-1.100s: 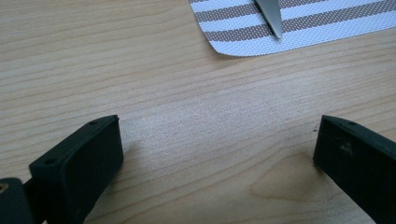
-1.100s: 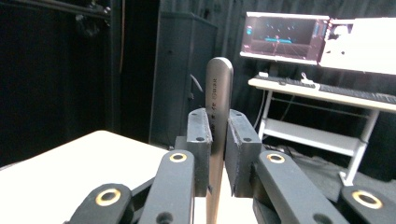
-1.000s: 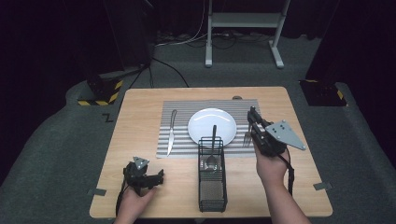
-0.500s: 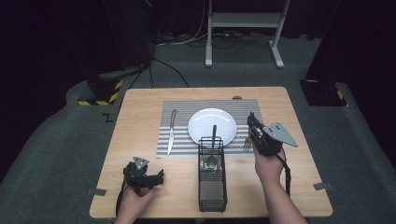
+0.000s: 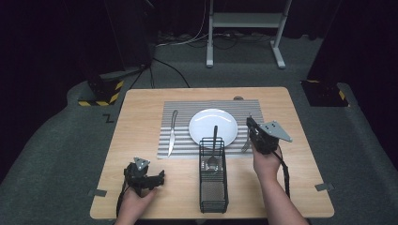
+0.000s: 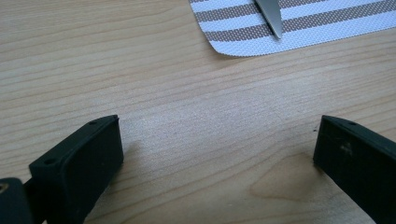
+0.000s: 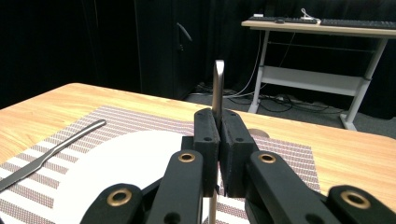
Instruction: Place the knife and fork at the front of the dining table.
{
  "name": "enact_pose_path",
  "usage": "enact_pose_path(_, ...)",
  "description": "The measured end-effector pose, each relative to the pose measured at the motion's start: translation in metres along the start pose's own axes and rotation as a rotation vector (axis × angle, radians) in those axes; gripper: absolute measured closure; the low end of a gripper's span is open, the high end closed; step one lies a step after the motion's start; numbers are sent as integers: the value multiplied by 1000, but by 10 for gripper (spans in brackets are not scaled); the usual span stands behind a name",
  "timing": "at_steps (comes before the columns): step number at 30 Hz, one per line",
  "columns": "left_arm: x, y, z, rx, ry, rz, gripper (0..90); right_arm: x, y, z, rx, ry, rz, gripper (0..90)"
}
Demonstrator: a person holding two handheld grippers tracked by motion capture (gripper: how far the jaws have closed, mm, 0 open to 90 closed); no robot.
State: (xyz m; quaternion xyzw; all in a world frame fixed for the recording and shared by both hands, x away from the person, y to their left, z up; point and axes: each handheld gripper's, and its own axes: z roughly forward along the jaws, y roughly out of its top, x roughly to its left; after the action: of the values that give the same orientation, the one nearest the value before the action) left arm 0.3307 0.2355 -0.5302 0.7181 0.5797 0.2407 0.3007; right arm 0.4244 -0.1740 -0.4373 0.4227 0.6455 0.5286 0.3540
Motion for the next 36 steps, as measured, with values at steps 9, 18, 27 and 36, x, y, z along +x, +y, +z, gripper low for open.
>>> enact_pose_path(9,0,0,0,0,0,0,16,-6,-2,12,20,-3,30,864)
enact_pose_path(18,0,0,0,-1,1,-1,16,-14,0,33,58,-8,65,862)
enact_pose_path(27,0,0,0,-2,0,-3,16,-19,1,58,111,-16,72,857)
enact_pose_path(36,0,0,0,-3,0,-3,16,-22,-4,82,159,-32,92,855)
